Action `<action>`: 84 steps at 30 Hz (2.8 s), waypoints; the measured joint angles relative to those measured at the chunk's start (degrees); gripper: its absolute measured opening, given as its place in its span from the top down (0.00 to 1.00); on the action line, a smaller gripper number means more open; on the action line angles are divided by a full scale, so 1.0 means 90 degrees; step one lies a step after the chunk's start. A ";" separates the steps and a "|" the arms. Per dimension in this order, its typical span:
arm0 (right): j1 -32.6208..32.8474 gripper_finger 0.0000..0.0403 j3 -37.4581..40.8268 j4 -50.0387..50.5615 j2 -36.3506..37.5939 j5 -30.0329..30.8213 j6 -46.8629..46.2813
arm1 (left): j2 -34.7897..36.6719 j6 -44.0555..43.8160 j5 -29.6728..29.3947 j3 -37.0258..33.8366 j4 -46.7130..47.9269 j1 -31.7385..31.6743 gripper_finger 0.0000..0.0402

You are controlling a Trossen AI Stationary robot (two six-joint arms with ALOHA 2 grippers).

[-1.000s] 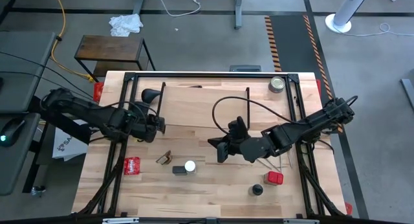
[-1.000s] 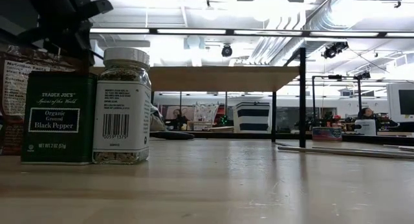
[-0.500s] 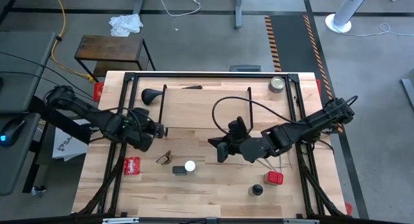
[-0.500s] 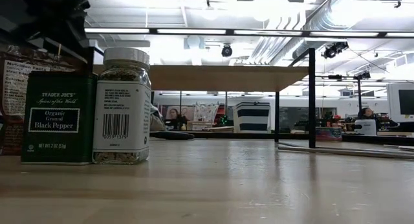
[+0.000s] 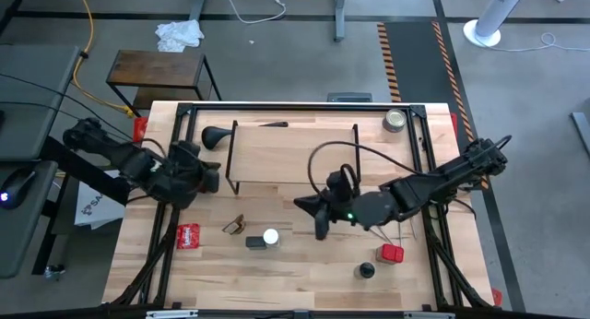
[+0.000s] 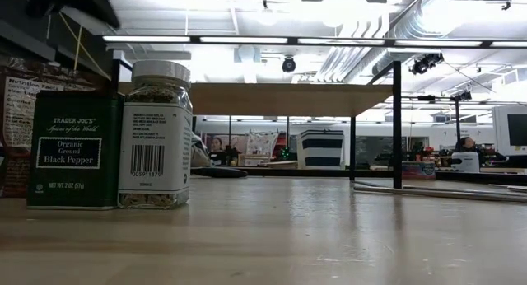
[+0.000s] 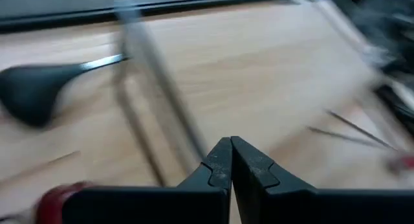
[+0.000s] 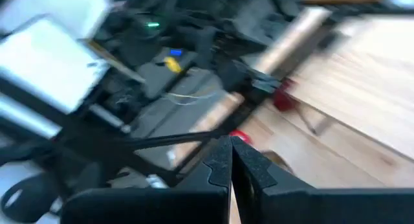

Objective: Shelf spices
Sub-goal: Put the white seasoning bottle on the shelf

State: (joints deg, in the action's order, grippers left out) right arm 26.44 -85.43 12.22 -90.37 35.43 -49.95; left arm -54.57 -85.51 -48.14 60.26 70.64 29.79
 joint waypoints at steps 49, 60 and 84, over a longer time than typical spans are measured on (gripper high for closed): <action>-0.0062 0.42 0.0000 0.6094 0.0085 -0.2544 0.3389 | -0.3705 0.5416 0.4115 0.3852 -0.0977 -0.0088 0.32; 0.0049 0.42 0.0000 0.5872 0.0085 -0.2270 0.3404 | -0.4201 0.3748 0.4126 0.3945 -0.0419 0.0934 0.32; 0.0302 0.42 0.0000 0.5723 0.0083 -0.3292 0.0020 | -0.3546 0.5746 0.3440 0.2306 0.0154 0.1482 0.32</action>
State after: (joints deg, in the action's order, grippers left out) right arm 29.15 -85.43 63.73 -89.62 5.80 -49.78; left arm -86.48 -33.79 -17.18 81.02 72.02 43.13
